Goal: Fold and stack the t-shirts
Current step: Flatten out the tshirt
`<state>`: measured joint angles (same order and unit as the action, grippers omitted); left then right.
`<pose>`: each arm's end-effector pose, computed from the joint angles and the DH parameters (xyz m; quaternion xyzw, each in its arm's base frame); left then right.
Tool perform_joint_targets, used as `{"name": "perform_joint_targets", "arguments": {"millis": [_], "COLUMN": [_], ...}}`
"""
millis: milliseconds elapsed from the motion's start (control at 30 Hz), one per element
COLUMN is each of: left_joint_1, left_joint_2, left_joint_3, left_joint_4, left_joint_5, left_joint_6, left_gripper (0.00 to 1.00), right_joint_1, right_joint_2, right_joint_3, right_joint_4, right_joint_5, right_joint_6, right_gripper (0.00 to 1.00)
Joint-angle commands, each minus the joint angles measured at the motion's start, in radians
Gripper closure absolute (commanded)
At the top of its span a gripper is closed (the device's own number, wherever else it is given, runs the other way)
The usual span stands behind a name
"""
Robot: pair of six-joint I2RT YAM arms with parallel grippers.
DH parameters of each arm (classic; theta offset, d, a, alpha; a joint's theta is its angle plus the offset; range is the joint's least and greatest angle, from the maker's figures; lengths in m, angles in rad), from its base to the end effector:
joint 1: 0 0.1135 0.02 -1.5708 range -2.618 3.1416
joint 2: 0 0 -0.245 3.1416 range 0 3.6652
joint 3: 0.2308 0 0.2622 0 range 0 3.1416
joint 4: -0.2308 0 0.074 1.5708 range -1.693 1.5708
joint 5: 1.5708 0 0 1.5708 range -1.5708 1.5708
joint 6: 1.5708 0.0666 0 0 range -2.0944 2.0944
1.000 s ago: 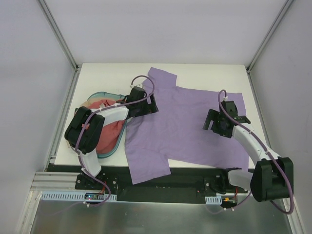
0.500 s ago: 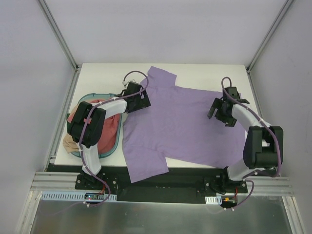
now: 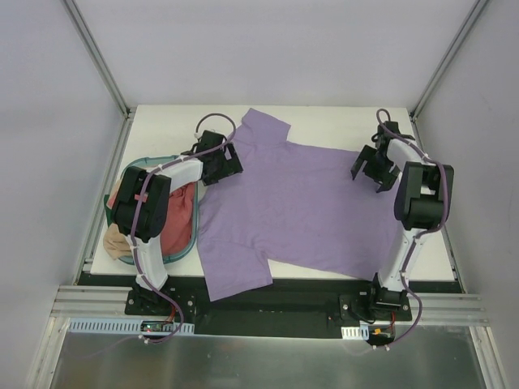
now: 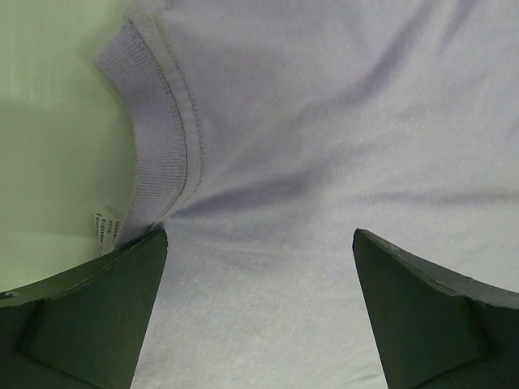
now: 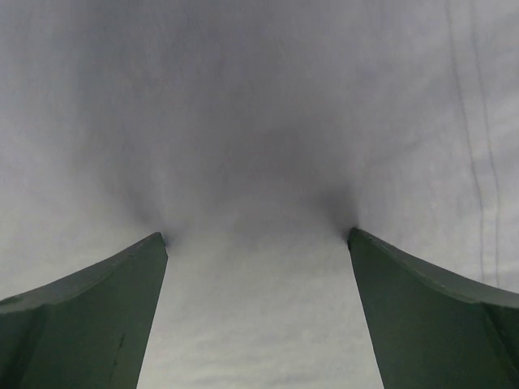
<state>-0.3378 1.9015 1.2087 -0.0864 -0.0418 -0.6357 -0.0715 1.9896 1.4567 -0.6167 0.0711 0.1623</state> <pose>0.4106 -0.1413 0.1296 -0.1449 0.9111 -0.1633 0.3497 0.4259 -0.0353 0.1312 0.1214 0.9698 -0.0252 0.2103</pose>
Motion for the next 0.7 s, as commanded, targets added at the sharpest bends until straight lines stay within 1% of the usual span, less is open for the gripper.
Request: {"name": "perform_joint_targets", "arguments": {"millis": [0, 67, 167, 400, 533, 600, 667], "left_joint_1": [0.043, 0.055, 0.071, 0.088, 0.092, 0.092, 0.089], "left_joint_2": [0.054, 0.054, 0.065, 0.139, 0.201, 0.205, 0.182], "left_joint_3": [0.003, 0.006, 0.026, 0.126, 0.202, 0.228, 0.252], "left_joint_4": [-0.119, -0.122, -0.124, -0.131, -0.136, -0.139, -0.139], "left_joint_5": [0.04, 0.04, 0.072, 0.114, 0.148, 0.183, 0.212], "left_joint_6": [0.007, -0.002, -0.012, -0.033, -0.047, -0.029, -0.016], "left_gripper": [0.01, 0.01, 0.01, 0.01, 0.01, 0.01, 0.01], "right_joint_1": [-0.004, -0.005, -0.005, -0.01, -0.017, -0.022, -0.021], "right_joint_2": [0.109, 0.156, 0.248, 0.432, 0.492, 0.506, 0.485], "right_joint_3": [0.158, 0.224, 0.348, 0.649, 0.77, 0.821, 0.846], "right_joint_4": [-0.15, -0.178, -0.227, -0.327, -0.328, -0.322, -0.318], "right_joint_5": [-0.044, -0.045, -0.1, -0.082, -0.079, -0.093, -0.112], "right_joint_6": [-0.059, -0.084, -0.11, -0.147, -0.142, -0.144, -0.153], "right_gripper": [0.03, 0.03, 0.03, 0.03, 0.04, 0.04, 0.04]}}
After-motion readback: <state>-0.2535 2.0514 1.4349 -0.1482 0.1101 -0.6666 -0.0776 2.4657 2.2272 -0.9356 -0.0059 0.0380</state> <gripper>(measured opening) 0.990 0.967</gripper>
